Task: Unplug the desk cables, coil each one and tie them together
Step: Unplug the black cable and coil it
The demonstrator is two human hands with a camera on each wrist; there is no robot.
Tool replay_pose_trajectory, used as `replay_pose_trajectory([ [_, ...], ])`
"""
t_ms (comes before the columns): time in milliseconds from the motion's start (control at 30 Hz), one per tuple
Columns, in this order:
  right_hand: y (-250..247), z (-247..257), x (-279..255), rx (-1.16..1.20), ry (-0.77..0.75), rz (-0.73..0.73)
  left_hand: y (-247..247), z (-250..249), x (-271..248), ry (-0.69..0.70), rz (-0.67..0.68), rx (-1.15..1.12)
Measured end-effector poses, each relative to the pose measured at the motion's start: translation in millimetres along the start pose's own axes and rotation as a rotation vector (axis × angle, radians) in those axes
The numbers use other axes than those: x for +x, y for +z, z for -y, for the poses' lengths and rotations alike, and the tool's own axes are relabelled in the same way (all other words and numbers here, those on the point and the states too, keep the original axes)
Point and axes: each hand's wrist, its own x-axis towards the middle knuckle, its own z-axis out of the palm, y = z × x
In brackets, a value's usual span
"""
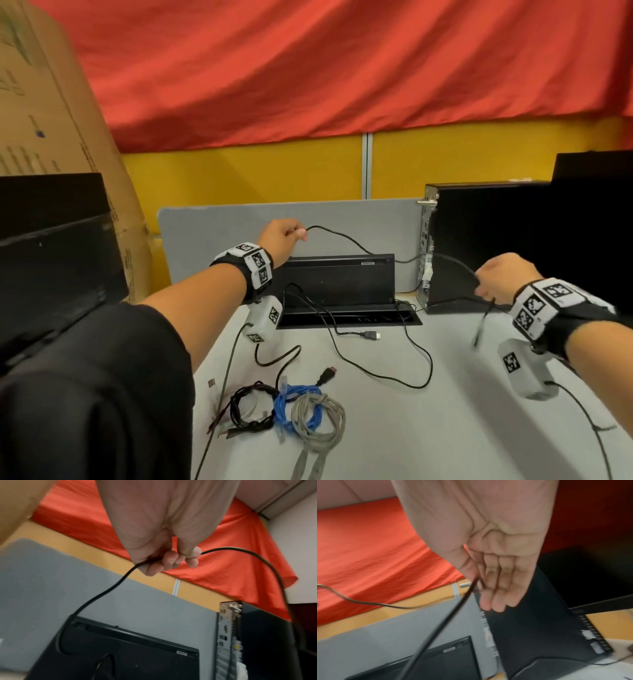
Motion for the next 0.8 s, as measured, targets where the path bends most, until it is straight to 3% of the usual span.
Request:
replay_pose_trajectory([
  [133,9,49,-23,0.029,-0.223,0.003,11,-33,4,0.118,0.074,0.031],
  [267,12,108,-50,0.142,-0.552,0.009,28,-59,0,0.236,0.162,0.063],
  [333,15,130,-57,0.136,-0.605,0.051,35,-70,-2,0.278,0.184,0.046],
  [400,15,138,-58,0.187,-0.592,0.043,36,-74,-4,0.298,0.186,0.026],
  [567,-4,109,-39,0.213,-0.48,-0.168,16,-53,-2,0.26,0.196,0.056],
  [800,-39,30,2,0.356,-0.103,-0.565,-5,9,6,0.058,0.099,0.103],
])
